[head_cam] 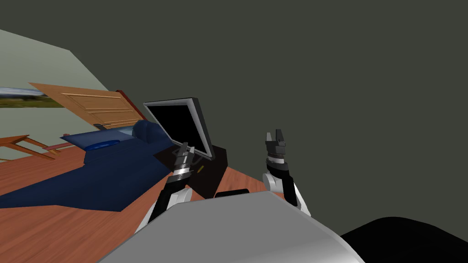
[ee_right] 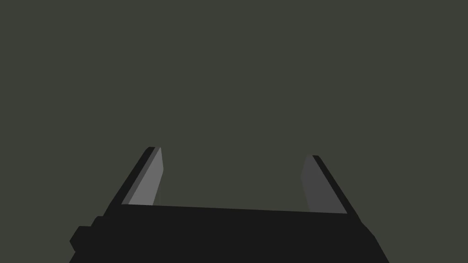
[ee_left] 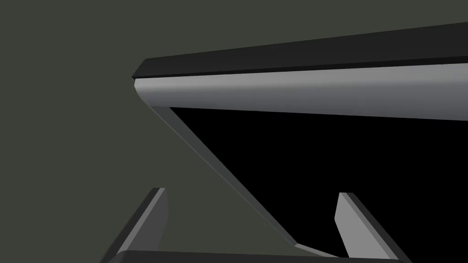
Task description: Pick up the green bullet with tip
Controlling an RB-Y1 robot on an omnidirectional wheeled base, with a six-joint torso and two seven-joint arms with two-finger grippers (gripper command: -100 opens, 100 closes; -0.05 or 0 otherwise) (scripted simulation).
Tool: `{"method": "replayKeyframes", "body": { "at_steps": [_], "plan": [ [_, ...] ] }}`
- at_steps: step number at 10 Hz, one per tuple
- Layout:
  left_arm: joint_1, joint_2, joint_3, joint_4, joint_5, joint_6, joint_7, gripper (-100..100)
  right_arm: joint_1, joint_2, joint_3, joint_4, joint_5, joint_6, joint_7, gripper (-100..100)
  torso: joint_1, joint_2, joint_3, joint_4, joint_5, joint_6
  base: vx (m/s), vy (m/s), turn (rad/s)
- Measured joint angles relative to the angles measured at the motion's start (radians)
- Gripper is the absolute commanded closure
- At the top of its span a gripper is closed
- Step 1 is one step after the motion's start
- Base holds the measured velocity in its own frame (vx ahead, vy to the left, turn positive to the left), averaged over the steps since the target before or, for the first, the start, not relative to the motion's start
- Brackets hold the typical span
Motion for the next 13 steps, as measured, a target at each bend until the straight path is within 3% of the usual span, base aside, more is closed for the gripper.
{"method": "replayKeyframes", "body": {
  "at_steps": [5,12,13],
  "plan": [
    [-0.058,0.073,0.036,0.093,0.039,0.103,0.048,-100,0.0,0.0,0.0,0.0,0.0,0.0,0.0,0,0.0,-0.002,-0.001,-0.001,0.0,0.0,0.028,-0.01,0.025],
    [-0.125,0.104,0.075,0.219,0.098,0.285,0.124,-100,0.0,0.0,0.0,0.0,0.0,0.0,0.0,0,0.0,-0.002,-0.001,0.0,0.0,0.0,0.032,-0.014,0.028],
    [-0.152,0.109,0.088,0.25,0.11,0.319,0.138,-100,0.0,0.0,0.0,0.0,0.0,0.0,0.0,0,-0.001,-0.002,-0.001,-0.001,0.0,0.0,0.04,-0.021,0.035]
  ]
}}
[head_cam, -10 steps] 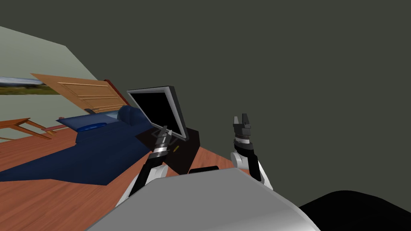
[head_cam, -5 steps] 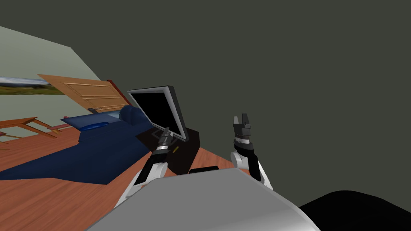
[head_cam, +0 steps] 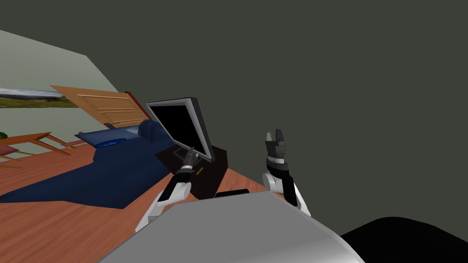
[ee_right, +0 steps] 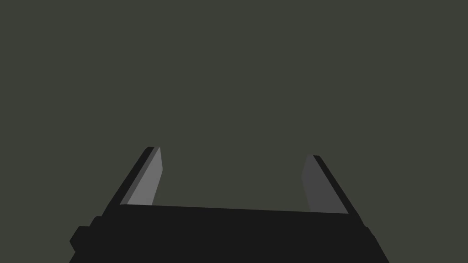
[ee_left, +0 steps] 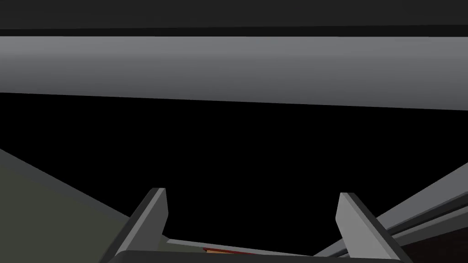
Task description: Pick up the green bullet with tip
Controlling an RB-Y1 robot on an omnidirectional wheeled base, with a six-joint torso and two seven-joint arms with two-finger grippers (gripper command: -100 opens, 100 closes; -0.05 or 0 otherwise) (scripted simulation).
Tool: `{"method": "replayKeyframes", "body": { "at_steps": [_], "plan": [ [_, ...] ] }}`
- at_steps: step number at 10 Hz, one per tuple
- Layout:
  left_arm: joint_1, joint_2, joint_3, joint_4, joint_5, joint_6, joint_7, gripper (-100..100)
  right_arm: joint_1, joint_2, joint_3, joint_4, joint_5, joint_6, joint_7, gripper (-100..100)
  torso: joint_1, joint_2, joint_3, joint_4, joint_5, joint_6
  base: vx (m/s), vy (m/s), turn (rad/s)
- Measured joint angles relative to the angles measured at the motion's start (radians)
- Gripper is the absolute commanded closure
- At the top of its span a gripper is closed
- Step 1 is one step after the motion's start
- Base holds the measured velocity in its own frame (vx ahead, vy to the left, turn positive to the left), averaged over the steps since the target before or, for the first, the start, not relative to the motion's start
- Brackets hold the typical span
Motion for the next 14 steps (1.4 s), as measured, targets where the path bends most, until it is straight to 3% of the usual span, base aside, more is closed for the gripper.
{"method": "replayKeyframes", "body": {
  "at_steps": [6,7,11,14],
  "plan": [
    [-0.071,0.02,0.041,0.13,0.053,0.148,0.068,-100,0.0,0.0,0.0,0.0,0.0,0.0,0.0,0,0.0,0.0,0.0,0.0,0.0,0.0,0.03,-0.013,0.027],
    [-0.093,0.029,0.051,0.172,0.067,0.173,0.084,-100,0.0,0.0,0.0,0.0,0.0,0.0,0.0,0,0.0,0.0,0.0,0.0,0.0,0.0,0.029,-0.013,0.014],
    [-0.115,0.026,0.069,0.22,0.089,0.274,0.118,-100,0.0,0.0,0.0,0.0,0.0,0.0,0.0,0,0.0,0.001,0.0,0.0,0.0,0.0,0.025,-0.011,0.02],
    [-0.163,0.046,0.095,0.286,0.119,0.359,0.154,-100,0.0,0.0,0.0,0.0,0.0,0.0,0.0,0,0.0,0.0,0.0,0.0,0.0,0.0,0.03,-0.014,0.028]
  ]
}}
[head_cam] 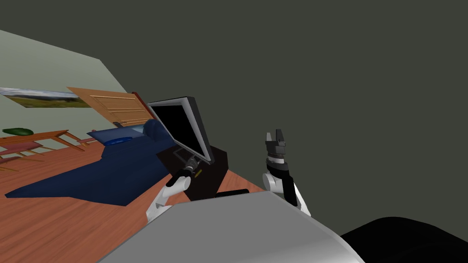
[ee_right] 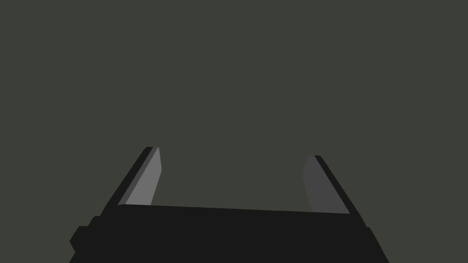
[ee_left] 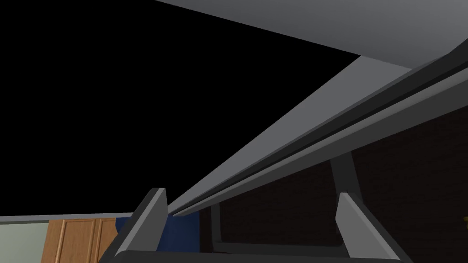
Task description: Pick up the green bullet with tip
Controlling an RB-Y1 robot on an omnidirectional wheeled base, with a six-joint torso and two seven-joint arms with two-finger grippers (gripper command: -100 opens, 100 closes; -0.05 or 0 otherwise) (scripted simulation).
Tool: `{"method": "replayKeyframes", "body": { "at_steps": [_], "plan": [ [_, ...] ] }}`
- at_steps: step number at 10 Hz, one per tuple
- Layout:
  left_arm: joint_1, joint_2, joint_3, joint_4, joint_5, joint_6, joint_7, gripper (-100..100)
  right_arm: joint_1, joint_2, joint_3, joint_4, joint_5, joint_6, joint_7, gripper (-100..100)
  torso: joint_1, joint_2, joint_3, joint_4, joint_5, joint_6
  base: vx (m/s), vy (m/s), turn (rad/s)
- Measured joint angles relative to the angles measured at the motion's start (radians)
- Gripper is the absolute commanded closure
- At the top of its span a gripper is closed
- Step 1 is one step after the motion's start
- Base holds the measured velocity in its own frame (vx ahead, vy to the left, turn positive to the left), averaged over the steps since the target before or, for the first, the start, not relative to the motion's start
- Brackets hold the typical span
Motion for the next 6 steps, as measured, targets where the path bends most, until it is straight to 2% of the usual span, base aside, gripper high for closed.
{"method": "replayKeyframes", "body": {
  "at_steps": [2,4,6],
  "plan": [
    [-0.023,0.0,0.009,0.054,0.01,0.042,0.018,-100,0.0,0.0,0.0,0.0,0.0,0.0,0.0,0,0.0,0.0,0.0,0.0,0.0,0.0,0.032,-0.019,0.037],
    [-0.04,0.02,0.025,0.084,0.038,0.108,0.046,-100,0.0,0.0,0.0,0.0,0.0,0.0,0.0,0,0.0,0.0,0.0,0.0,0.0,0.0,0.022,-0.009,0.005],
    [-0.06,0.018,0.03,0.134,0.043,0.124,0.055,-100,0.0,0.0,0.0,0.0,0.0,0.0,0.0,0,0.001,0.001,0.001,0.0,0.0,0.0,0.023,-0.01,0.033]
  ]
}}
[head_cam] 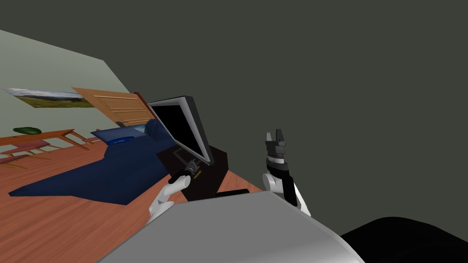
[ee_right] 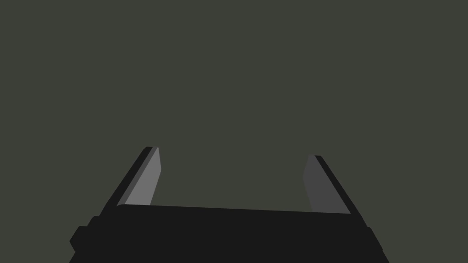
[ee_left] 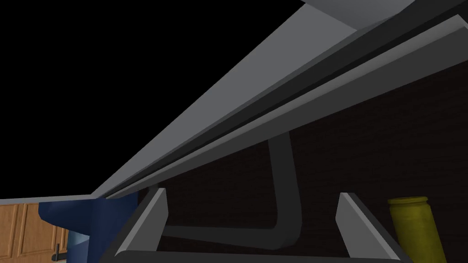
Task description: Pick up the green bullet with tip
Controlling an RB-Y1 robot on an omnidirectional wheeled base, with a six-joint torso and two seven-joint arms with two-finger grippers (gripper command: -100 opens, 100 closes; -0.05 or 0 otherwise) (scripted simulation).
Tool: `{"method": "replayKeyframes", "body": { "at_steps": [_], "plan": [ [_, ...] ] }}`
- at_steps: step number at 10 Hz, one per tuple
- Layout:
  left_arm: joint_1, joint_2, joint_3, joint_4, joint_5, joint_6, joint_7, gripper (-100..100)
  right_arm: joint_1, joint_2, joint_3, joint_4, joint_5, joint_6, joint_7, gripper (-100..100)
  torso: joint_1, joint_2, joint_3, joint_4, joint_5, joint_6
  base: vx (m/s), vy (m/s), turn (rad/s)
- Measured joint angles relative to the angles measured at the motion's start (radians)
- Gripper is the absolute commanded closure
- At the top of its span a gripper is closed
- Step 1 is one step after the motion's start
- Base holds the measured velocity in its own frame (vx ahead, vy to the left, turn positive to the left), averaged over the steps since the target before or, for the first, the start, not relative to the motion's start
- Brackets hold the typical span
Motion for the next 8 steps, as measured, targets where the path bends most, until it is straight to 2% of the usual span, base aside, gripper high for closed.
{"method": "replayKeyframes", "body": {
  "at_steps": [1,3,5,8],
  "plan": [
    [-0.013,0.009,0.007,0.029,0.016,0.025,0.014,-100,0.0,0.0,0.0,0.0,0.0,0.0,0.0,0,0.0,-0.001,0.0,0.0,0.0,0.0,0.027,-0.013,0.013],
    [-0.039,0.005,0.021,0.072,0.018,0.078,0.034,-100,0.0,0.0,0.0,0.0,0.0,0.0,0.0,0,-0.001,-0.001,0.0,0.0,0.0,0.0,0.023,-0.019,0.039],
    [-0.068,0.023,0.031,0.138,0.046,0.118,0.054,-100,0.0,0.0,0.0,0.0,0.0,0.0,0.0,0,0.0,-0.001,0.0,0.0,0.0,0.0,0.022,-0.016,0.015],
    [-0.092,0.024,0.049,0.182,0.054,0.191,0.084,-100,0.0,0.0,0.0,0.0,0.0,0.0,0.0,0,0.0,0.0,0.0,0.0,0.0,0.0,0.013,-0.012,0.03]
  ]
}}
